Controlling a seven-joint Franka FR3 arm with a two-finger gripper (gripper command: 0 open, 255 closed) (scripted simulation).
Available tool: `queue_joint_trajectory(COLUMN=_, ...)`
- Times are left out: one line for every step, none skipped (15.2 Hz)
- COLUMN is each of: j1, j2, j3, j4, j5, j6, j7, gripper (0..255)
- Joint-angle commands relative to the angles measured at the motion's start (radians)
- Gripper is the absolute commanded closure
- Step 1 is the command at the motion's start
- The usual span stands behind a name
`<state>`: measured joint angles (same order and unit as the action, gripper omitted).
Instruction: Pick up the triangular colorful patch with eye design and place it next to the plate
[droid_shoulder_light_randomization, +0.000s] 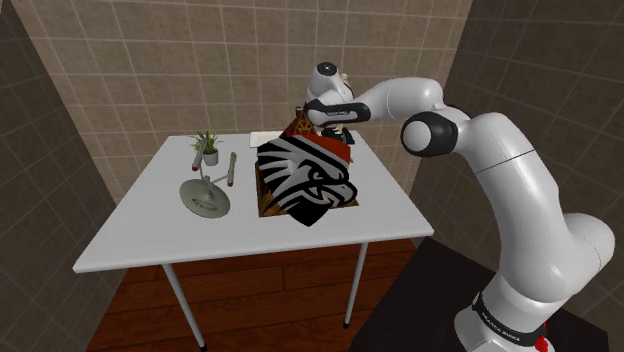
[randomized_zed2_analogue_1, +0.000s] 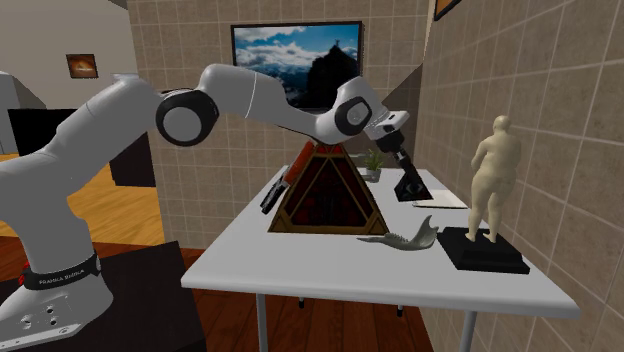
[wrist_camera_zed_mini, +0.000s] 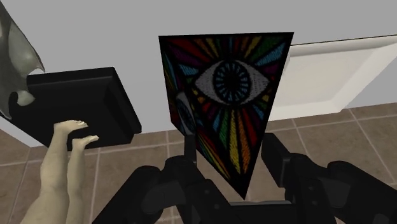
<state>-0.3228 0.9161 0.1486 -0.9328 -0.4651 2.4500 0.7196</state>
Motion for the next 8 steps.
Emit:
queue_joint_trajectory(j1=0.013, j2=0.016, j3=-0.008, j4=-0.089, j5=-0.017, j6=0.049, j7=0.029, gripper=255)
queue_joint_trajectory(j1=0.02, j2=0.021, j3=-0.021, j4=-0.093, j5=-0.007, j6=0.06, j7=0.028, gripper=255)
queue_joint_trajectory(j1=0.03, j2=0.025, j3=-0.04, j4=-0.097, j5=0.009, j6=0.072, j7=0.025, gripper=255)
queue_joint_trajectory(j1=0.04, j2=0.03, j3=-0.058, j4=-0.101, j5=0.024, j6=0.083, j7=0.022, gripper=255)
queue_joint_trajectory(j1=0.042, j2=0.038, j3=-0.063, j4=-0.105, j5=0.023, j6=0.095, j7=0.026, gripper=255)
queue_joint_trajectory(j1=0.043, j2=0.037, j3=-0.065, j4=-0.105, j5=0.026, j6=0.095, j7=0.025, gripper=255)
queue_joint_trajectory(j1=0.045, j2=0.037, j3=-0.067, j4=-0.105, j5=0.028, j6=0.095, j7=0.024, gripper=255)
queue_joint_trajectory(j1=0.046, j2=0.037, j3=-0.07, j4=-0.105, j5=0.031, j6=0.096, j7=0.023, gripper=255)
